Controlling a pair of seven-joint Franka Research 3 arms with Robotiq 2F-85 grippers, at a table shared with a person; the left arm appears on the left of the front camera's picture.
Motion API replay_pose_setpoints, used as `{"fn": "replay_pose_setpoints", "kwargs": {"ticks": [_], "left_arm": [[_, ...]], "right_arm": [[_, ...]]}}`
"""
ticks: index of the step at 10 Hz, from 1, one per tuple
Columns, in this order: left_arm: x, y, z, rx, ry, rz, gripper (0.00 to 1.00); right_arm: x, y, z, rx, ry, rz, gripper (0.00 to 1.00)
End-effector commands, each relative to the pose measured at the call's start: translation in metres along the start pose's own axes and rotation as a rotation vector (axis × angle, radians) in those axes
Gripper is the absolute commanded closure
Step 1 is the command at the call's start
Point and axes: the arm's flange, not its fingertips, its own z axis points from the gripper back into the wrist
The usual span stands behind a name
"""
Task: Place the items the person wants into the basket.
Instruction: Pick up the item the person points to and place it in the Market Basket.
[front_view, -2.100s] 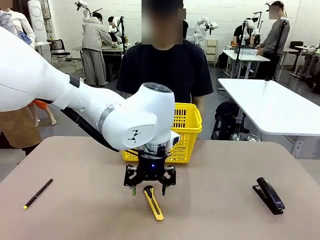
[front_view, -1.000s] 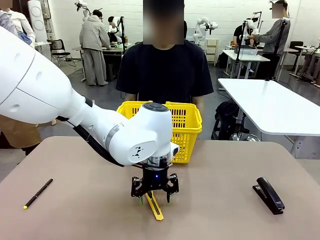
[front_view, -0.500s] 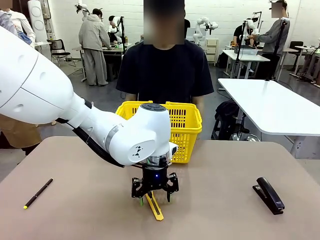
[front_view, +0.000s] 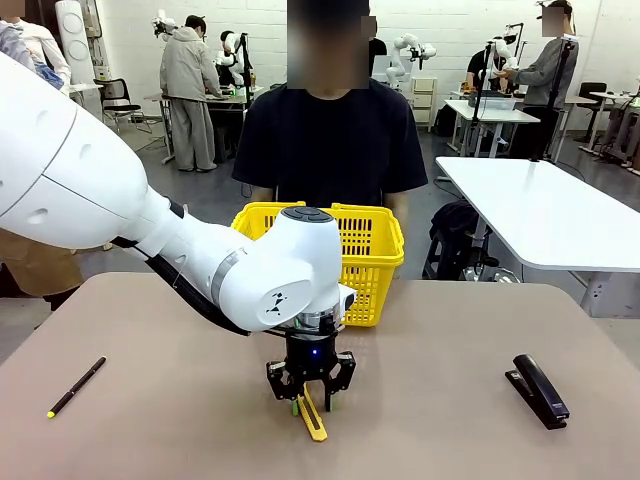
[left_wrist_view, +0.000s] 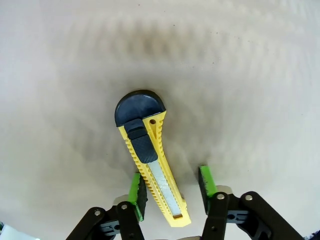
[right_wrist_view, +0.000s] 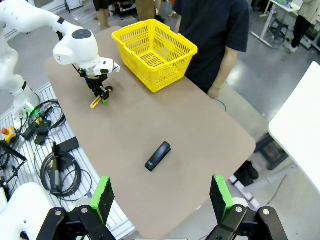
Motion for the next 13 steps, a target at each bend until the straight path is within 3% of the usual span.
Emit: {"fn": "replay_pose_setpoints", "kwargs": {"ticks": [1,8,10,13], "left_arm": [[-0.004,0.0,-0.003,-0.008,-0.004,0.034,1.0],[-0.002,0.002,0.003,0.031,-0.002,-0.013,1.0],[-0.01,0.013,0.055,0.091,-0.032,-0.1,1.0],[-0.022,0.045,0.152,0.008,-0.07,-0.175,1.0]], "right_arm": [[0.001,0.0,0.0,0.013,-0.011,0.001,0.0],[0.001,0.0,0.0,0.013,-0.011,0.001,0.0],[0.001,0.0,0.0,0.013,-0.011,0.001,0.0],[0.001,0.0,0.0,0.013,-0.011,0.001,0.0]]}}
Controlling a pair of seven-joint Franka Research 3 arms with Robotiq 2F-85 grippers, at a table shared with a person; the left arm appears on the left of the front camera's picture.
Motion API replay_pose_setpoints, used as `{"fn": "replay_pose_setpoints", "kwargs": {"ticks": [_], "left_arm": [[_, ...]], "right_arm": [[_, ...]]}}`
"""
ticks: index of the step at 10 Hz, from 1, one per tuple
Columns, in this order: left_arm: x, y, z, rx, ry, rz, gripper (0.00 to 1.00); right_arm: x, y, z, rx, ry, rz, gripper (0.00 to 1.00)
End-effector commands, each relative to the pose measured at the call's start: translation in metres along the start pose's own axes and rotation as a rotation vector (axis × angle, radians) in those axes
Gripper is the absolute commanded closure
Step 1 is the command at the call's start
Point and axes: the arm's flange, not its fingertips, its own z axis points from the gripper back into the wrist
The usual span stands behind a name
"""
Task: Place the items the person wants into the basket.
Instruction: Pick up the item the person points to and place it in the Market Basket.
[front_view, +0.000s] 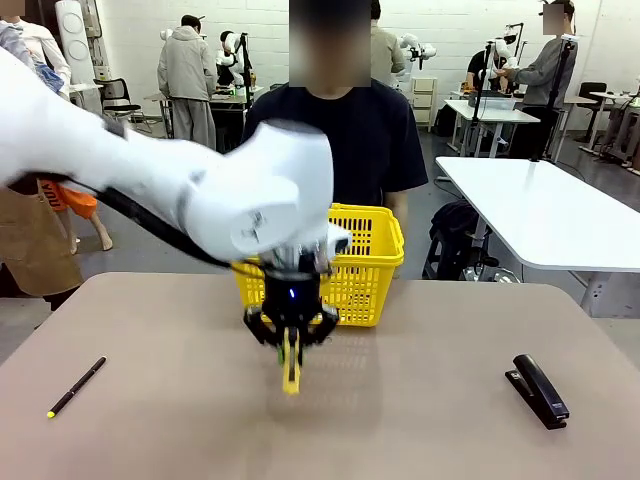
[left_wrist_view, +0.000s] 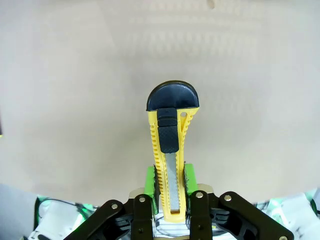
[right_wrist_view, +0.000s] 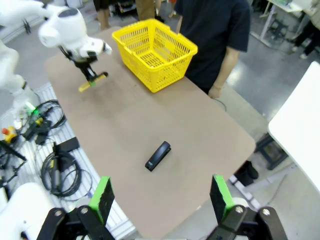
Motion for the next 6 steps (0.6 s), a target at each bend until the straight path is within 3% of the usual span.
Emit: {"fn": "replay_pose_setpoints", "kwargs": {"ticks": [1,4,6], "left_arm": [[-0.003,0.028,0.045,-0.054,0.019,-0.047,1.0],[-0.007,0.036,0.097,-0.061,0.047,-0.046,1.0],[-0.016,0.035,0.101,-0.013,0.046,-0.03,1.0]], "right_arm": [[0.001,0.0,0.0,0.013,-0.011,0.001,0.0],[0.001,0.0,0.0,0.013,-0.011,0.001,0.0],[0.001,0.0,0.0,0.013,-0.011,0.001,0.0]]}}
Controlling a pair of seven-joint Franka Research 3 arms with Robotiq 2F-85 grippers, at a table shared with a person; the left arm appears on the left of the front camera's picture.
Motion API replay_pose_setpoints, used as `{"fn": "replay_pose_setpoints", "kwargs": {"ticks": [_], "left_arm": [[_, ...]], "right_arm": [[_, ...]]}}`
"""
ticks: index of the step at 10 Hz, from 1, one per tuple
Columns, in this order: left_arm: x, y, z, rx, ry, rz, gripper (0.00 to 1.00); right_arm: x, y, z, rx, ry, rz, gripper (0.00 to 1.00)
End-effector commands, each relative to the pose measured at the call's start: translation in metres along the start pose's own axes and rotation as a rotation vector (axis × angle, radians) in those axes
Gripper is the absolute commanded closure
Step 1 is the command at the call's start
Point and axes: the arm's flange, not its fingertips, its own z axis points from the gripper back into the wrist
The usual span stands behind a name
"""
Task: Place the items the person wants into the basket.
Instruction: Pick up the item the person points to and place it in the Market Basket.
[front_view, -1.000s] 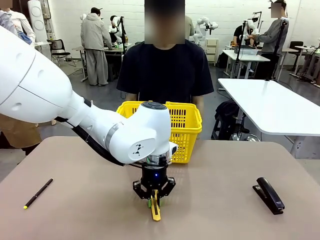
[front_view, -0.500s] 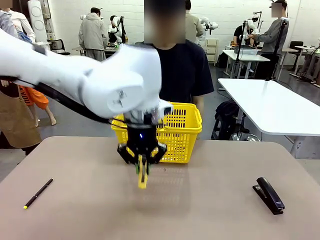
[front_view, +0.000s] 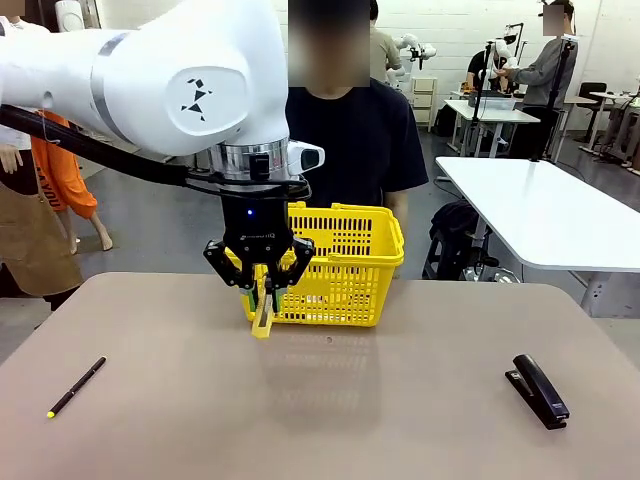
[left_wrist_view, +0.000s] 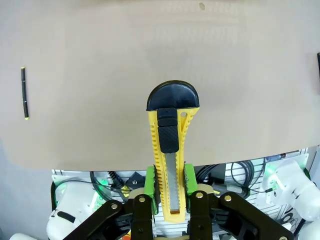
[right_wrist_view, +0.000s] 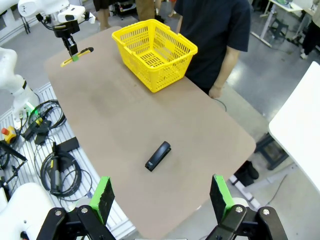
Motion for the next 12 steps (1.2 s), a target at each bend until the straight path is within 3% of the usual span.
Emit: {"fn": "replay_pose_setpoints", "kwargs": {"ticks": [1,6,7,8,9,12], "left_arm": [[0.003,0.001,0.0,-0.017,-0.014,0.0,1.0],[0.003,0.001,0.0,-0.017,-0.014,0.0,1.0],[0.003,0.001,-0.001,0.002,-0.008,0.006,0.74],[0.026,0.004,0.022,0.018,-0.125,-0.12,0.74],[0.059,0.008,0.039,-0.009,-0.164,-0.247,0.74],[0.154,0.019,0.073,0.055,-0.2,-0.441,0.74]], "right_arm": [[0.001,0.0,0.0,0.013,-0.011,0.001,0.0],[0.001,0.0,0.0,0.013,-0.011,0.001,0.0],[0.001,0.0,0.0,0.013,-0.011,0.001,0.0],[0.001,0.0,0.0,0.013,-0.011,0.001,0.0],[0.001,0.0,0.0,0.013,-0.011,0.001,0.0],[0.001,0.0,0.0,0.013,-0.011,0.001,0.0]]}}
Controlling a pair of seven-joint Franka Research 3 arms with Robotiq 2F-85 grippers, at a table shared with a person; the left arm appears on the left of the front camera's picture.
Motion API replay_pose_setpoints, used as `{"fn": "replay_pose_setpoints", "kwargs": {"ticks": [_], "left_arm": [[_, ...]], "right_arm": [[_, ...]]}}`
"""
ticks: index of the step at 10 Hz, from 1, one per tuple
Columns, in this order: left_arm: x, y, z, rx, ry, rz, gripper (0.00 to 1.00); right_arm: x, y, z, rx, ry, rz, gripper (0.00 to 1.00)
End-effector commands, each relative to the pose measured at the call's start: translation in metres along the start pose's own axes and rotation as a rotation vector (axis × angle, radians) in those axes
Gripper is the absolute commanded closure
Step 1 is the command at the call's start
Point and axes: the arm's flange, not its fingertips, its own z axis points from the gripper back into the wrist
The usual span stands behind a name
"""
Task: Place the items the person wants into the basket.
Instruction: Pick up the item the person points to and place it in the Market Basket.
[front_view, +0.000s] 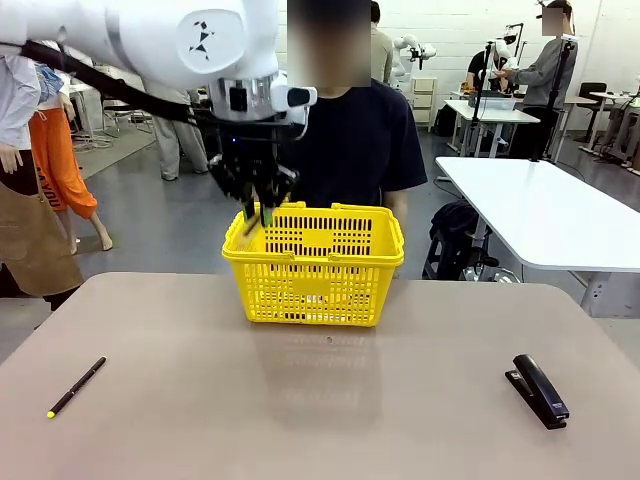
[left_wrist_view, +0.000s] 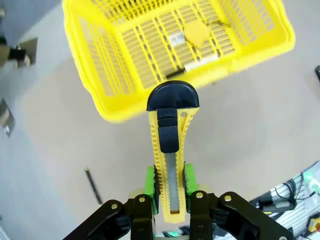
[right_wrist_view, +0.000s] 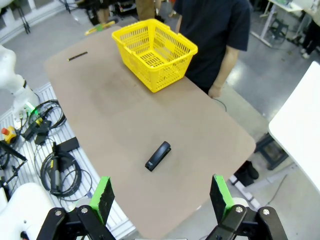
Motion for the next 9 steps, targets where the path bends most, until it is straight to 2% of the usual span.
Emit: {"fn": "replay_pose_setpoints", "kwargs": {"ticks": [1,3,6,7,8,9], "left_arm": [[0.052,0.012,-0.003,-0.019,0.044,-0.147,0.74],[0.078,0.011,-0.019,-0.008,0.092,-0.334,0.74],[0.084,-0.016,-0.047,0.058,0.127,-0.599,0.74],[0.084,-0.021,-0.053,0.059,0.114,-0.646,0.74],[0.082,-0.022,-0.054,0.051,0.1,-0.634,0.74],[0.076,-0.026,-0.057,0.019,0.143,-0.582,0.74]], "right_arm": [[0.001,0.0,0.0,0.013,-0.01,0.002,0.0],[0.001,0.0,0.0,0.013,-0.01,0.002,0.0],[0.001,0.0,0.0,0.013,-0.01,0.002,0.0],[0.001,0.0,0.0,0.013,-0.01,0.002,0.0],[0.001,0.0,0.0,0.013,-0.01,0.002,0.0],[0.001,0.0,0.0,0.013,-0.01,0.002,0.0]]}}
